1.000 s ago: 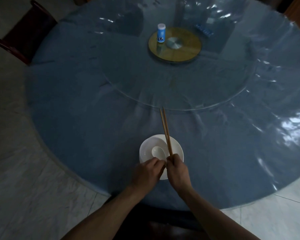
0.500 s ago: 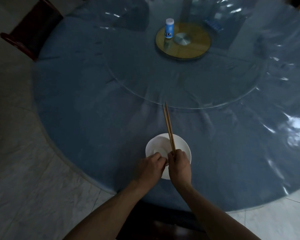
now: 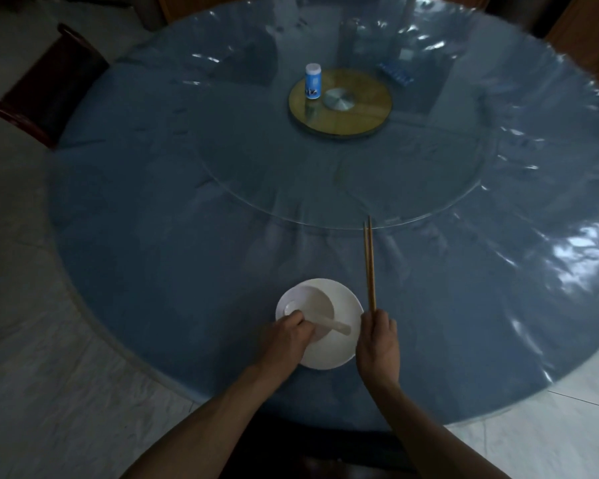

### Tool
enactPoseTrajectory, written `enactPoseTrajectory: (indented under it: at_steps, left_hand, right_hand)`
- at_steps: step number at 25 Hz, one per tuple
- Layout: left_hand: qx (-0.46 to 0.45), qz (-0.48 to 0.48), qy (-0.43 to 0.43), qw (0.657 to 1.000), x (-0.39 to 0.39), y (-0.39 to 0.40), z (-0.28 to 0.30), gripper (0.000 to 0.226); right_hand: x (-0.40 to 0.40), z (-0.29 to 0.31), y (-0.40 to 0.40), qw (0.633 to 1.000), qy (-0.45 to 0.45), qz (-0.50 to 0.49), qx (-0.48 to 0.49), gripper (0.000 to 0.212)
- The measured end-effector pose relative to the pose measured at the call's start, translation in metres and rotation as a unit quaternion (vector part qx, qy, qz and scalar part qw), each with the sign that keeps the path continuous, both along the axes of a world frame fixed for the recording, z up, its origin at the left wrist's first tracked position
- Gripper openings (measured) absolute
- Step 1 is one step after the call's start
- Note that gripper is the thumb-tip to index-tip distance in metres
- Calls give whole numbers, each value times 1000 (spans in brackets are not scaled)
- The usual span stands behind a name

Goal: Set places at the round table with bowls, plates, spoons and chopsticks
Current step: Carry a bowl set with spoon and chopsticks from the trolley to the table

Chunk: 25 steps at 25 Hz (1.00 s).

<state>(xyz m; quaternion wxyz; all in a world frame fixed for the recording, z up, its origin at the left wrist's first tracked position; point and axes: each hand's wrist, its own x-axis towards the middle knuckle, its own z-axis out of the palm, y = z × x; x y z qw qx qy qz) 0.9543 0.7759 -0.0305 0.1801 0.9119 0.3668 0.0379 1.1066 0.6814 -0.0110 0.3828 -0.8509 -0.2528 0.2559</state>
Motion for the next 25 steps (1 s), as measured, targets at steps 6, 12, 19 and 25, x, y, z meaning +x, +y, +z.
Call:
enactPoseTrajectory:
  at_steps: [6,12,19,25]
  left_hand:
    - [-9,31,-105,994,9,-27,23,27]
    - [-412,40,-19,910,19,-74,21,35]
    - [-569,195,-71,796,21,-80,10,26]
    - [-588,244,-101,765,26,-82,8,15]
  right_hand:
    - [11,-18,-30,994,110,3,-11,30]
    - [-8,-40,-45,982,187,24,-21,34]
    - [-24,-52,-47,965,261,4,-31,33]
    - [-20,-46,-45,967,240,37,-81,35]
